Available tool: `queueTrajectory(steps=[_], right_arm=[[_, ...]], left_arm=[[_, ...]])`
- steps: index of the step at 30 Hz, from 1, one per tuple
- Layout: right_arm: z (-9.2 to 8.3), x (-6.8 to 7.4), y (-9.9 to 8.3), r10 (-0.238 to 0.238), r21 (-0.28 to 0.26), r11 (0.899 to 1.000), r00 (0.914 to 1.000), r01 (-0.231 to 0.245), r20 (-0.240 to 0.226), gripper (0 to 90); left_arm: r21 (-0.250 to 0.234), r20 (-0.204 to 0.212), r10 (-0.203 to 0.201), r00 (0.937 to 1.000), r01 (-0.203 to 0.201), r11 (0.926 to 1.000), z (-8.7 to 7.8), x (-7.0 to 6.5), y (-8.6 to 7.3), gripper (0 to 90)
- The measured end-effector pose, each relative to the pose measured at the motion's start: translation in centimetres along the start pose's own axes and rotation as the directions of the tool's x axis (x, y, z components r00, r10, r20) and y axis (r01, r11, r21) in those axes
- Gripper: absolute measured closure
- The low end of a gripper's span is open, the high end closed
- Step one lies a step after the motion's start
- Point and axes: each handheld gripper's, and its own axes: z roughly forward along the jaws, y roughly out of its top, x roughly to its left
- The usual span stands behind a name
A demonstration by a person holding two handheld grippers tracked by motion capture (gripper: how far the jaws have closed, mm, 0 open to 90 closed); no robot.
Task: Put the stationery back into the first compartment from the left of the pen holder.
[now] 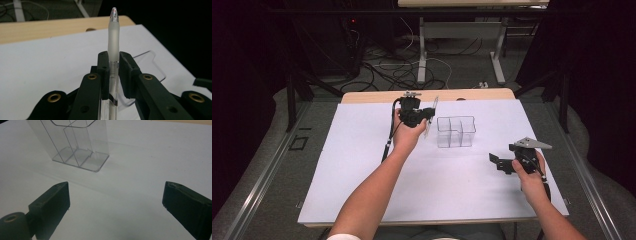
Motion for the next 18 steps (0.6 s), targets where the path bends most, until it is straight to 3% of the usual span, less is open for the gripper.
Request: queueTrajectory(steps=[3, 8, 13, 18], right_arm=[[-0.1, -0.1, 0.0, 0.001, -0.003, 1.0, 1.0, -0.001, 0.0, 7.2], [-0.4, -0.1, 0.0, -0.003, -0.009, 1.0, 1.0, 0.003, 0.002, 7.3], [-0.7, 0.1, 0.1, -0.002, -0.02, 1.0, 1.0, 0.002, 0.0, 7.3], [-0.6, 0.1, 0.1, 0.004, -0.02, 1.0, 1.0, -0.004, 0.001, 7.3]], left_arm=[[-0.035, 0.021, 0.032, 0.9993, -0.031, 0.9989, 0.3, -1.2, 1.0, 80.1], [-0.067, 0.045, 0.051, 0.9977, -0.048, 0.9966, 1.3, -2.4, 1.7, 80.1], [-0.096, 0.045, 0.045, 0.9979, -0.041, 0.9945, 2.2, -2.5, 1.6, 80.2], [-0.085, 0.033, 0.063, 0.9974, -0.06, 0.9945, 3.2, -2.2, 1.3, 80.2]])
